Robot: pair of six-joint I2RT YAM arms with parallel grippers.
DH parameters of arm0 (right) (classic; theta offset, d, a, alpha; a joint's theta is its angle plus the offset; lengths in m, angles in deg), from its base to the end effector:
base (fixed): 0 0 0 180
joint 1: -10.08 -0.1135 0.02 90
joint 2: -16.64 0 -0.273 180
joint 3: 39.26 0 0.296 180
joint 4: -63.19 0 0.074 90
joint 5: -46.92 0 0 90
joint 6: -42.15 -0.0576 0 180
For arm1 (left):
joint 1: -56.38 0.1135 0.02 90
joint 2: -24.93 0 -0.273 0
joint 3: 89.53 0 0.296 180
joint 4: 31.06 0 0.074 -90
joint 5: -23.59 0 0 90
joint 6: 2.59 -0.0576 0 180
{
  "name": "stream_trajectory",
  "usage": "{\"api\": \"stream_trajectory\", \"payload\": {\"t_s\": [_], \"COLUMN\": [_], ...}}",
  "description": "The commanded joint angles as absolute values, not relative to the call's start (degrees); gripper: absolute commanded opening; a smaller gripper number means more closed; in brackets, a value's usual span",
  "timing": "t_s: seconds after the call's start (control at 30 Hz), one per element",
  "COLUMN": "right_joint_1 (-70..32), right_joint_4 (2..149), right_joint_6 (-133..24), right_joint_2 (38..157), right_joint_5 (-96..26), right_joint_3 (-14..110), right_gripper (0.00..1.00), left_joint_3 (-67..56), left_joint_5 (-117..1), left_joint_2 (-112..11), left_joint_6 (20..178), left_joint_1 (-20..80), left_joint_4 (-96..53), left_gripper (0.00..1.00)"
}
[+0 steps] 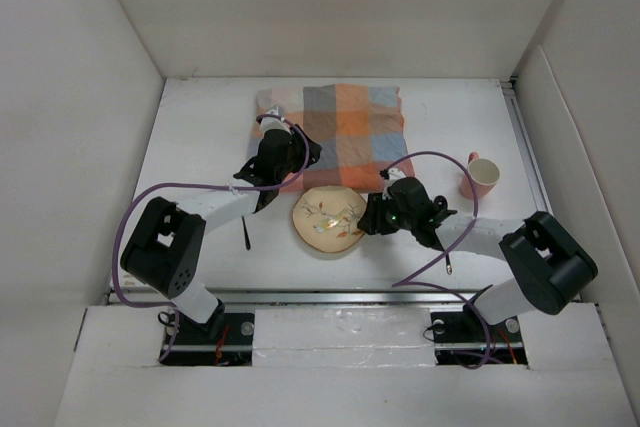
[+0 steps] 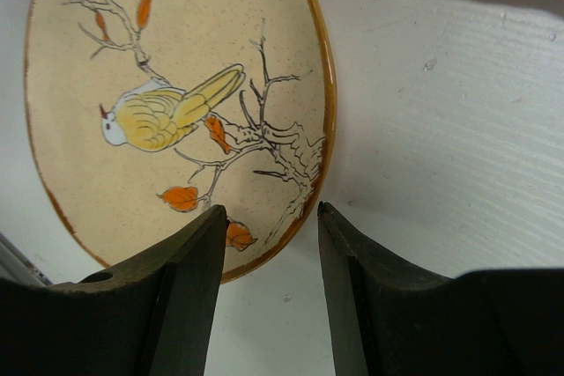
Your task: Set the dinner table for one person
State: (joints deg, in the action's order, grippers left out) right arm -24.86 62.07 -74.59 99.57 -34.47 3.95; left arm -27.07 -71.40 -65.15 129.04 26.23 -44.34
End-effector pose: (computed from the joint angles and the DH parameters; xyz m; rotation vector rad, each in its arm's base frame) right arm 0.2544 0.1883 0.1136 -0.2521 2.3305 0.7294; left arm 0.3570 -0.2016 0.2167 -0.2533 1.8788 -0.7956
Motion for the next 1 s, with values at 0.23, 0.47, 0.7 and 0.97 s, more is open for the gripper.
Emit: {"api": "stream_trajectory", "payload": {"t_s": [0.23, 0.47, 0.7, 0.97], "right_joint_1": [-28.5, -33.9, -31.3, -27.7], "right_joint_4": [52.7, 55.5, 59.9, 62.3], "right_joint_6": [-77.5, -82.0, -81.0, -78.1], "right_joint_2": [103.7, 93.6, 89.7, 93.7], "right_joint_5": [-38.7, -42.7, -46.2, -45.9], "right_joint_3": [2.6, -5.8, -4.4, 0.4], "right_gripper": [0.09, 0.06, 0.2, 0.56], "left_joint_3": [-25.5, -24.3, -23.5, -22.5], "left_joint_5": [-70.8, -69.5, -67.6, -67.6], "left_joint_2": [-65.9, -68.4, -72.0, -72.3], "left_joint_6": [128.5, 129.2, 130.4, 130.0], "left_joint_1": [26.3, 27.4, 27.4, 29.2], "left_joint_4": [-47.8, -48.9, -49.4, -48.7], "left_gripper": [0.4, 0.4, 0.41, 0.41]}}
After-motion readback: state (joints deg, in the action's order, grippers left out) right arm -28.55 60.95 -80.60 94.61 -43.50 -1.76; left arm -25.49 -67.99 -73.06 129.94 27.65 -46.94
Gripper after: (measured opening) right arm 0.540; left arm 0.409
